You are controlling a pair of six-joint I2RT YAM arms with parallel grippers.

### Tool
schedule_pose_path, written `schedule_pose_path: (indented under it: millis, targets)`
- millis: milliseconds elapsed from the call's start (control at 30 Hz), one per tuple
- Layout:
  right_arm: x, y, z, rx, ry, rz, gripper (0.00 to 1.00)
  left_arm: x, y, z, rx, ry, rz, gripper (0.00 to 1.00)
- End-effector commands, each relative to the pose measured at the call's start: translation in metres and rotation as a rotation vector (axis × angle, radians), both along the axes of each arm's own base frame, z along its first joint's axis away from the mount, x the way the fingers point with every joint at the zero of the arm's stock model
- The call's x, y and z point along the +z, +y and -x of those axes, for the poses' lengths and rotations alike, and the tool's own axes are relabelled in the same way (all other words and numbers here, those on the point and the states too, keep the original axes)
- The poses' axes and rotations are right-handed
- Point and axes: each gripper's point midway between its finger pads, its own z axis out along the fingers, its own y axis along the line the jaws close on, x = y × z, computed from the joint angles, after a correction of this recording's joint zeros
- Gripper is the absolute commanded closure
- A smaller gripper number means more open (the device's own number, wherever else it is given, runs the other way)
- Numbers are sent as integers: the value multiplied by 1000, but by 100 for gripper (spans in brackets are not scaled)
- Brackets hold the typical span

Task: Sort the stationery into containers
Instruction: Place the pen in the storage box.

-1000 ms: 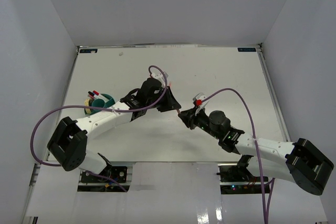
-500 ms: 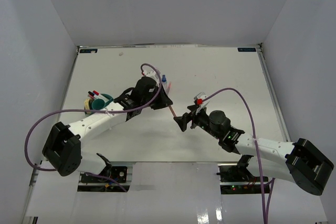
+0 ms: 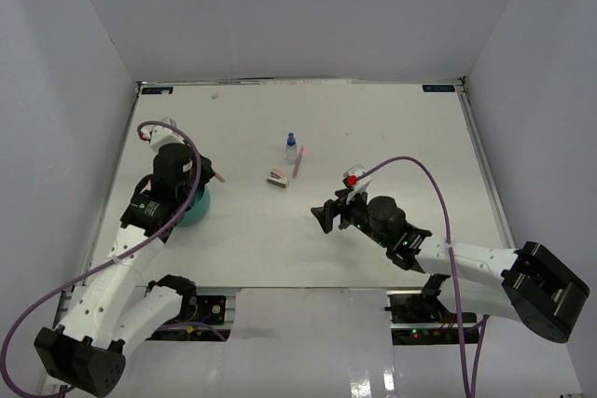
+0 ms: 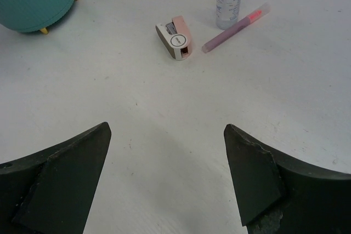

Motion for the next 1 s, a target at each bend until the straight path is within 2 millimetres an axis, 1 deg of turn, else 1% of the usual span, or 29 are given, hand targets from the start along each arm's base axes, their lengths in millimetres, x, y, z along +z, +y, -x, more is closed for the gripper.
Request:
schedule_pose_path:
  millis: [0, 67, 133, 167, 233, 267, 400, 500, 733, 900, 967]
  targets:
    - [9, 2, -5, -20, -15, -23, 10, -5, 55, 16, 174, 31, -151, 95]
    - [8, 1, -6, -25, -13, -21, 10, -1, 68, 20, 225, 16, -164, 95]
    - [9, 1, -7, -30, -15, -19, 10, -2, 77, 23, 254, 17, -186, 94]
    - [9, 1, -7, -31, -14, -20, 10, -7, 82, 25, 273, 26, -196, 94]
    - [9, 1, -6, -31, -13, -21, 10, -12, 83, 26, 274, 37, -195, 94]
    - [9, 0, -7, -32, -15, -21, 10, -19, 85, 28, 279, 53, -200, 94]
    - [9, -1, -7, -38, -18, -21, 10, -36, 92, 32, 296, 90, -217, 94]
    - [9, -3, -7, -45, -19, -20, 10, -37, 98, 34, 314, 90, -230, 94]
    - [8, -3, -7, -42, -17, -18, 10, -31, 113, 43, 363, 72, -265, 95]
    - [7, -2, -6, -36, -14, -16, 10, -37, 119, 44, 379, 83, -284, 95]
    - [8, -2, -6, -36, -16, -18, 10, -42, 121, 43, 383, 92, -288, 94]
